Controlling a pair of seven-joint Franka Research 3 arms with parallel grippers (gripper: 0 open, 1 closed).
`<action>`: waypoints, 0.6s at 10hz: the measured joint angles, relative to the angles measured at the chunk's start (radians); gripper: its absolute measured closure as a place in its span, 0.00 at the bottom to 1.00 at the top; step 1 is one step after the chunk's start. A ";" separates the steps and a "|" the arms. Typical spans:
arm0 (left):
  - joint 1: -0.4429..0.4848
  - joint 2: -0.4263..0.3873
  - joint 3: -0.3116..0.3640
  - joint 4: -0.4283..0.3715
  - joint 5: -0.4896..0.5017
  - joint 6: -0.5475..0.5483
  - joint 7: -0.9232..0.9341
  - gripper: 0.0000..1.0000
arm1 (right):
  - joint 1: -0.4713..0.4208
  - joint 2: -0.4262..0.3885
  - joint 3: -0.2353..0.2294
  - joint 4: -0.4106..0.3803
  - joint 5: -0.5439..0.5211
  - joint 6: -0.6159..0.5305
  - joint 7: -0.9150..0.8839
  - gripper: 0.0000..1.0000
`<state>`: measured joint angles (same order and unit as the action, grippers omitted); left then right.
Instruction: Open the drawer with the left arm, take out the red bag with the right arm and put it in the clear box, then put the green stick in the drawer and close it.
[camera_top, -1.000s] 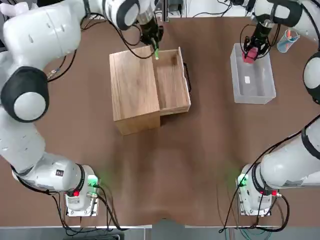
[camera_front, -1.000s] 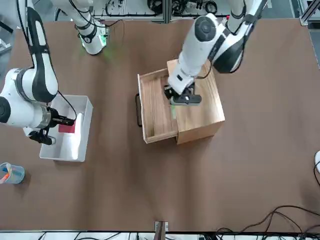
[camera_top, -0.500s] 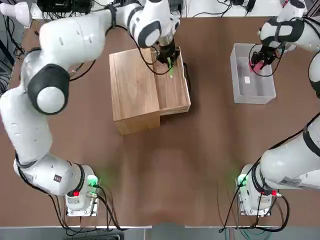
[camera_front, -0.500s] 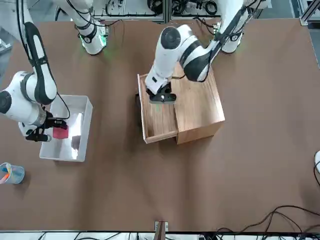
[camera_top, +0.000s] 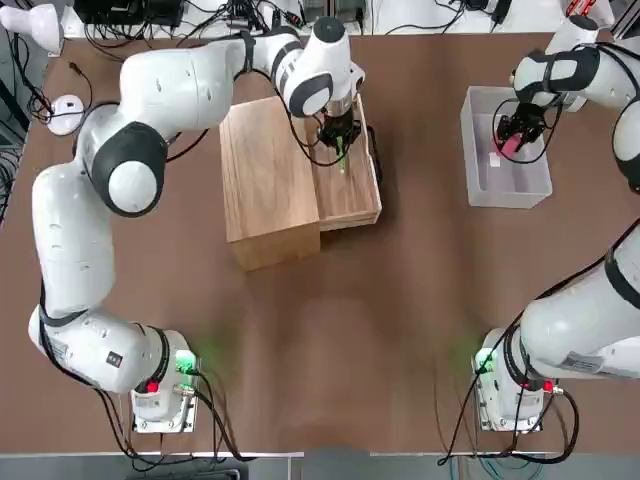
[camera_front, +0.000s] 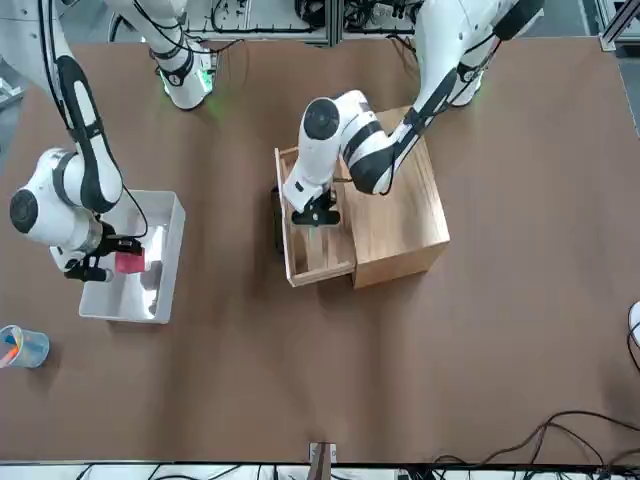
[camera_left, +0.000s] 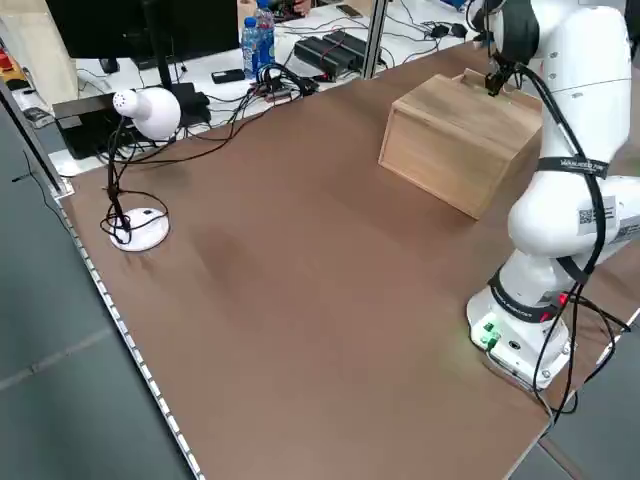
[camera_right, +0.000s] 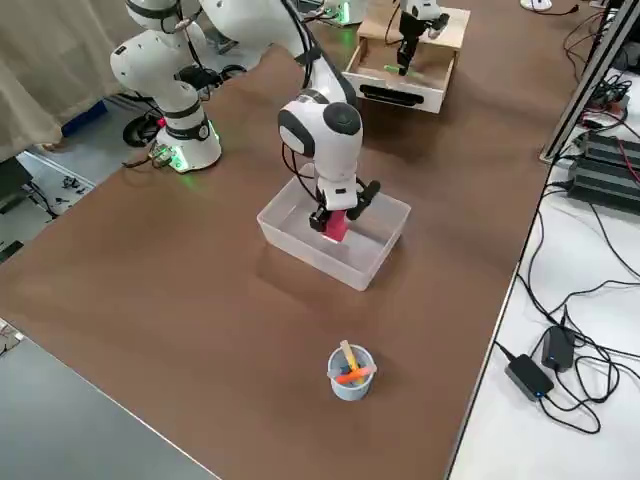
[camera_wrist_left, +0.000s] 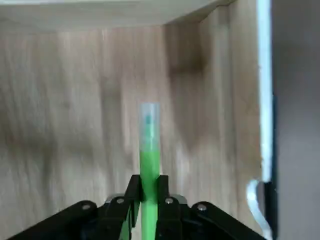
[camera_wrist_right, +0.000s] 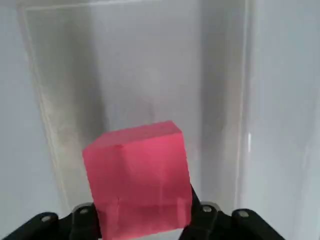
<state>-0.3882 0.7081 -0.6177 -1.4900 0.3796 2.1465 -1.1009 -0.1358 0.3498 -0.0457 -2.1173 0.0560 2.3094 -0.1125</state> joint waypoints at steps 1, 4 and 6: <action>-0.003 0.009 0.000 0.003 0.006 0.000 -0.005 0.81 | 0.001 0.005 0.002 -0.001 0.000 -0.002 0.010 0.38; -0.001 0.003 -0.001 0.025 0.018 -0.001 -0.006 0.38 | 0.002 0.009 0.006 -0.001 0.000 -0.003 0.016 0.15; 0.015 -0.044 -0.001 0.039 0.019 -0.064 -0.005 0.08 | 0.007 0.005 0.013 0.020 0.000 -0.023 0.016 0.03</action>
<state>-0.3729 0.6644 -0.6186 -1.4505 0.3986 2.0824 -1.1063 -0.1292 0.3545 -0.0332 -2.0972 0.0560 2.2865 -0.0961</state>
